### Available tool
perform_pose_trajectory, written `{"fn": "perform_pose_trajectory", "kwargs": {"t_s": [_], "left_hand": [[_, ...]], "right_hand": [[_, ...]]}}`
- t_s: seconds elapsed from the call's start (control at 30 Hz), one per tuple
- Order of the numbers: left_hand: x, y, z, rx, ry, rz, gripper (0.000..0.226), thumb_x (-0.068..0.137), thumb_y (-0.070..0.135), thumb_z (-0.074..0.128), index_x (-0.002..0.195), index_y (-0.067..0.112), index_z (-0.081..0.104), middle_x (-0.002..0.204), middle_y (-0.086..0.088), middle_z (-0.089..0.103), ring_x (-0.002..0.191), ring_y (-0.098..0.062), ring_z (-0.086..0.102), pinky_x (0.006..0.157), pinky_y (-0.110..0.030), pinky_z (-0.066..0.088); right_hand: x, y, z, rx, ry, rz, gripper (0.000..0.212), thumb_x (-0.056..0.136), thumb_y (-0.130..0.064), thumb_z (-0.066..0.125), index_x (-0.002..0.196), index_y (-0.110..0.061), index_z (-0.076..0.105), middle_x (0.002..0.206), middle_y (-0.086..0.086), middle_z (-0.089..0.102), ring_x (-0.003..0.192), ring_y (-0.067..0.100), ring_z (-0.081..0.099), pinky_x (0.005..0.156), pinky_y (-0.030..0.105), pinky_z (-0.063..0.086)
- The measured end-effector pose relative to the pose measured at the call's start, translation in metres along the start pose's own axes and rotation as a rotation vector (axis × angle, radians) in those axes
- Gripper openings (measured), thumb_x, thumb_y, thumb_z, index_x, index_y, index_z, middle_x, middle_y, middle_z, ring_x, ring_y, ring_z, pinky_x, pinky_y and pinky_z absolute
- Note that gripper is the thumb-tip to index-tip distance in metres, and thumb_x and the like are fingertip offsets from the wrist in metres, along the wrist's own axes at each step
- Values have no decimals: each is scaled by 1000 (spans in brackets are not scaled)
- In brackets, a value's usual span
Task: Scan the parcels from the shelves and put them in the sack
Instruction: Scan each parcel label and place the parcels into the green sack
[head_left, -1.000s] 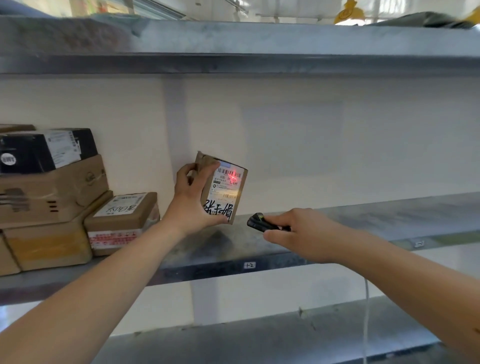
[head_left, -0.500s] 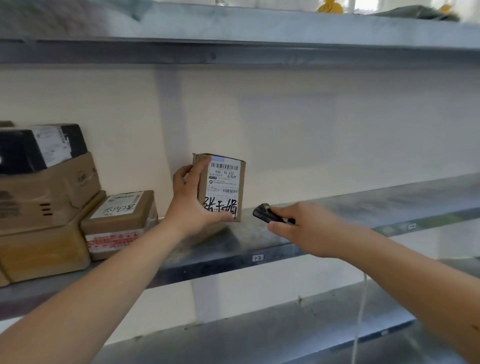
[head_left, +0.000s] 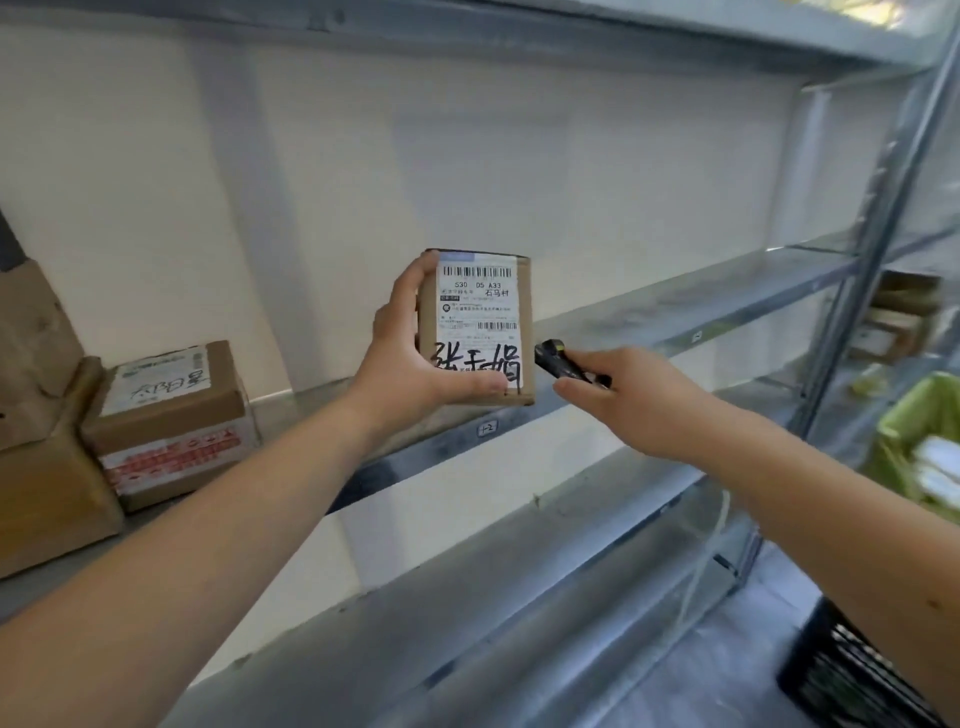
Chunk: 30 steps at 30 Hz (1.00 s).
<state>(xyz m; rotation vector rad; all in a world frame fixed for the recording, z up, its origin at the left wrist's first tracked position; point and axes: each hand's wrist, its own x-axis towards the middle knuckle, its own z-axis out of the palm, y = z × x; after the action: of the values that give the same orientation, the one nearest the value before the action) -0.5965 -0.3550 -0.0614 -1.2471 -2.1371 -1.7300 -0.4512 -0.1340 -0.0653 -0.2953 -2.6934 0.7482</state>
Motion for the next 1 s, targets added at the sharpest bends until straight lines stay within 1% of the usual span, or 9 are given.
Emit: {"fn": "perform_pose_trajectory", "kwargs": {"t_s": [0.07,0.23,0.37,0.5,0.6,0.67,0.83,0.9,1.0], "left_hand": [[0,5,17,-42,-83,2,124,48,34,105,144,65,32,151,2,43,140,-21,49,111,-49,49],[-4,15,87,-169,-293,-6,127,44,37,106,141,70,30,155,3,39,141,-23,49,110,-53,49],[-11,29,162,-255,-413,6,130,43,41,105,144,69,28,157,6,37,143,-20,47,112,-52,48],[-21,46,244,-279,-525,46,129,44,42,105,144,70,29,152,4,42,142,-22,48,113,-53,46],[-31,57,306,-307,-590,52,128,43,43,105,143,69,29,149,5,42,139,-20,49,112,-51,48],[-38,63,348,-362,-640,31,128,43,42,105,144,68,30,150,5,44,136,-18,53,109,-49,51],[-47,74,447,-484,-714,-21,130,48,32,106,151,54,31,139,27,54,128,0,59,102,-34,57],[-48,78,480,-497,-714,-57,130,44,40,107,147,61,31,140,27,54,130,-3,59,102,-34,57],[-51,78,525,-509,-721,-108,126,41,50,107,138,73,31,139,28,55,127,-4,61,95,-30,59]], "right_hand": [[-26,8,-5,-28,31,68,30,100,-52,54,124,-40,66,66,-3,63,48,7,51,40,17,32],[-97,40,-25,-36,81,264,28,99,-49,56,123,-37,66,77,5,71,57,17,62,46,24,40],[-155,77,-46,-31,171,397,30,96,-53,63,121,-37,68,73,2,72,51,9,62,44,23,46],[-213,127,-66,28,215,535,42,91,-62,63,126,-39,64,77,1,75,63,18,72,56,40,61],[-250,172,-81,-14,278,611,45,93,-61,59,132,-40,64,73,-5,72,55,5,64,40,19,43],[-272,201,-93,-9,301,663,49,93,-61,59,136,-38,63,70,-9,70,55,0,63,39,14,38],[-311,272,-125,-62,260,743,64,96,-65,54,151,-31,51,97,-19,65,72,-1,58,59,20,41],[-322,299,-138,-57,266,762,66,98,-62,54,155,-28,47,106,-13,63,76,-2,53,62,20,37],[-335,332,-155,-77,252,768,62,100,-59,54,152,-26,51,105,-17,67,79,-2,57,62,20,38]]}}
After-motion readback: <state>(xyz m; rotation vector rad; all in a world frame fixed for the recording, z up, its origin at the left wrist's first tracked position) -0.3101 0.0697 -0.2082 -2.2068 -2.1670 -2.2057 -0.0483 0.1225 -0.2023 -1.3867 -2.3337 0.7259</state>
